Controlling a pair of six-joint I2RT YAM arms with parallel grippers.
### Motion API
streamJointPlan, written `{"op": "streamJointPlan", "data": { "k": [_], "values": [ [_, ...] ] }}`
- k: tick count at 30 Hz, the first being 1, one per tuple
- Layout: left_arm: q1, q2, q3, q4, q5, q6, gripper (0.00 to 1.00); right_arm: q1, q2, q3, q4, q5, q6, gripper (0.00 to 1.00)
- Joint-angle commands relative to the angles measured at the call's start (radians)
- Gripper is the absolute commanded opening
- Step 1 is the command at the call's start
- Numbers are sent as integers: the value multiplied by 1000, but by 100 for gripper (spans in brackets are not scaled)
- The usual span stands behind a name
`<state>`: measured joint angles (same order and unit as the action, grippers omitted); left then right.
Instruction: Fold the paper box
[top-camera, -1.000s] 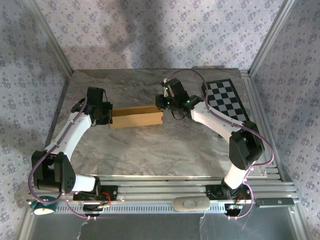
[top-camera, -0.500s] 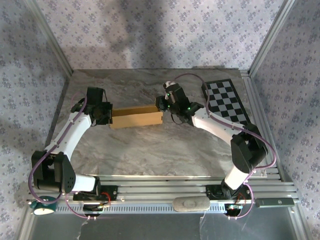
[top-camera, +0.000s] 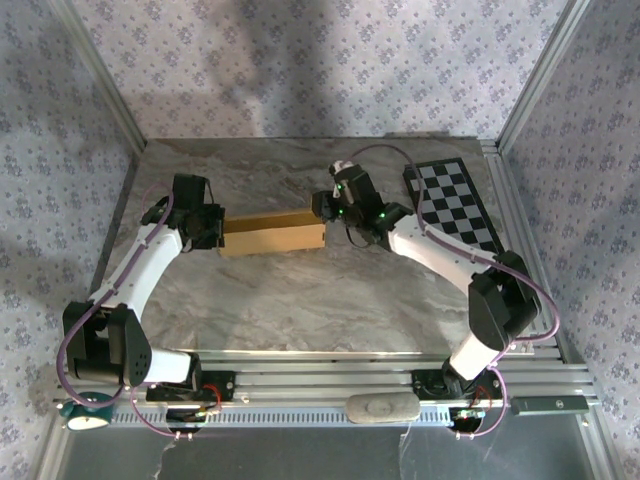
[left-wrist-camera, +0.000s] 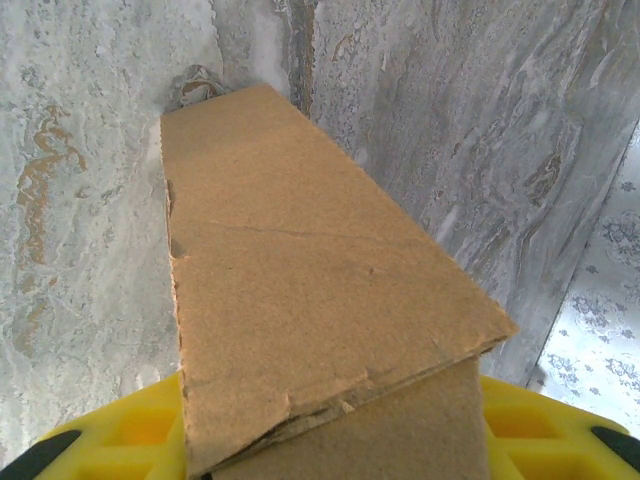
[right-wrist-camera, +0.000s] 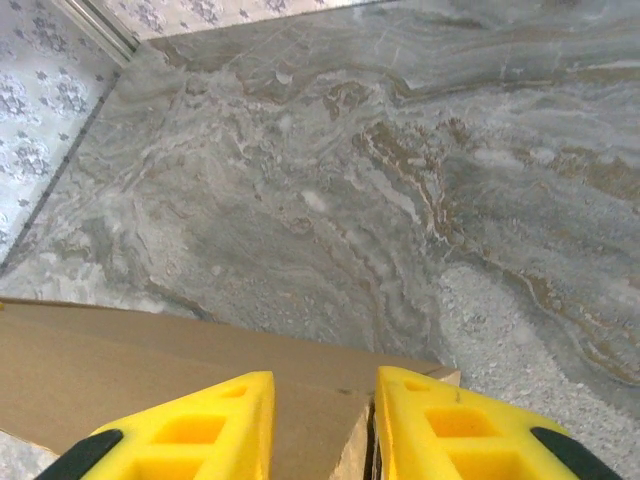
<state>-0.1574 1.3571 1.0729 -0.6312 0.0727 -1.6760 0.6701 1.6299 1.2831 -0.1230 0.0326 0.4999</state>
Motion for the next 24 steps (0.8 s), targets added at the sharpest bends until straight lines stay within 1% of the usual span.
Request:
{"op": "streamJointPlan", "data": {
  "k": [1, 4, 6, 11, 17, 24],
  "values": [
    [10, 31, -16, -95, -22, -1, 42, -30, -26, 77, -82, -11, -50, 33],
    [10, 30, -14, -97, -22, -1, 42, -54, -10, 82, -102, -16, -78, 31],
    [10, 31, -14, -97, -22, -2, 42, -67, 7, 81, -101, -40, -97, 27],
    [10, 34, -15, -97, -22, -1, 42, -61, 61, 107, -107, -83, -128, 24],
    [10, 33, -14, -97, -24, -2, 42, -33, 85, 108, -116, -48, -143, 23],
    [12, 32, -13, -97, -23, -2, 42, -16, 69, 28, -70, -2, -148, 17]
  ]
}}
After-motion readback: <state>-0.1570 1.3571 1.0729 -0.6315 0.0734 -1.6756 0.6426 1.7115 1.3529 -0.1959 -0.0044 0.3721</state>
